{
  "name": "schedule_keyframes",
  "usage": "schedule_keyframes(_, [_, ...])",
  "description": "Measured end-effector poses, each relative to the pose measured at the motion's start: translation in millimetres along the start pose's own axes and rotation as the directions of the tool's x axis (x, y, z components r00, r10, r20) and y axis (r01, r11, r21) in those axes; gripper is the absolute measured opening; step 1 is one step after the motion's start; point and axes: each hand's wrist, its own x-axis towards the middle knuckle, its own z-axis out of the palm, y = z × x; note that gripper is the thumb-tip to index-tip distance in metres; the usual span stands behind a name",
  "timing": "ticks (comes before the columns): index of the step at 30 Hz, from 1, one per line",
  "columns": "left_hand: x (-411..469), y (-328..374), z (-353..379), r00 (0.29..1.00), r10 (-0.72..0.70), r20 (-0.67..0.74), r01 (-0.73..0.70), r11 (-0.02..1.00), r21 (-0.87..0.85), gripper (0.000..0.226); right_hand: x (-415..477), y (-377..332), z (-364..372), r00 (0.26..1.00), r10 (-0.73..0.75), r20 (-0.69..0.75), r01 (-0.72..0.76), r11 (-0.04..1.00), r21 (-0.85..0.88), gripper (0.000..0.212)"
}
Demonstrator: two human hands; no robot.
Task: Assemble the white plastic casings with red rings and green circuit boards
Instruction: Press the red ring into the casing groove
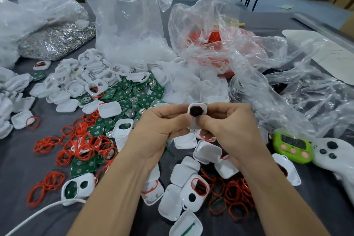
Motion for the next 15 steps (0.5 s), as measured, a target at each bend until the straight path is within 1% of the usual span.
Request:
schedule_keyframes(2, [-1.4,1.0,1.8,1.0,0.019,-0.009,-0.019,1.0,0.021,0.029,0.7,1.0,0.6,0.999,-0.01,-0.037,0.009,0.999,-0.033,0.014])
schedule_keyframes(3, [-2.3,1.8,3.1,0.999,0.039,-0.023,-0.038,0.998,0.042,0.022,0.9,1.2,1.0,0.998,-0.017,-0.056,0.015,0.999,-0.042,0.014])
schedule_keyframes(4, [-3.0,2.1,5.0,0.997,0.065,-0.048,-0.061,0.995,0.081,0.021,0.7,1.3,1.2,0.997,-0.025,-0.07,0.022,0.998,-0.055,0.014])
schedule_keyframes(6, [-3.2,-0.4,8.1,0.987,0.12,-0.111,-0.095,0.974,0.204,0.029,-0.3,1.7,1.7,0.996,-0.041,-0.082,0.033,0.995,-0.091,0.012])
schedule_keyframes(9, [-2.5,-3.4,11.2,0.975,0.159,-0.157,-0.099,0.937,0.335,0.026,-0.6,2.9,1.8,0.995,-0.048,-0.088,0.036,0.99,-0.136,0.007])
schedule_keyframes(12, [-2.5,-3.2,10.7,0.976,0.155,-0.151,-0.092,0.929,0.359,0.017,-1.1,2.6,1.5,0.995,-0.052,-0.09,0.036,0.985,-0.171,0.006])
schedule_keyframes(15, [-2.1,-3.4,10.4,0.967,0.194,-0.164,-0.119,0.916,0.384,0.016,-2.5,1.5,3.5,0.994,-0.059,-0.091,0.039,0.979,-0.199,0.014])
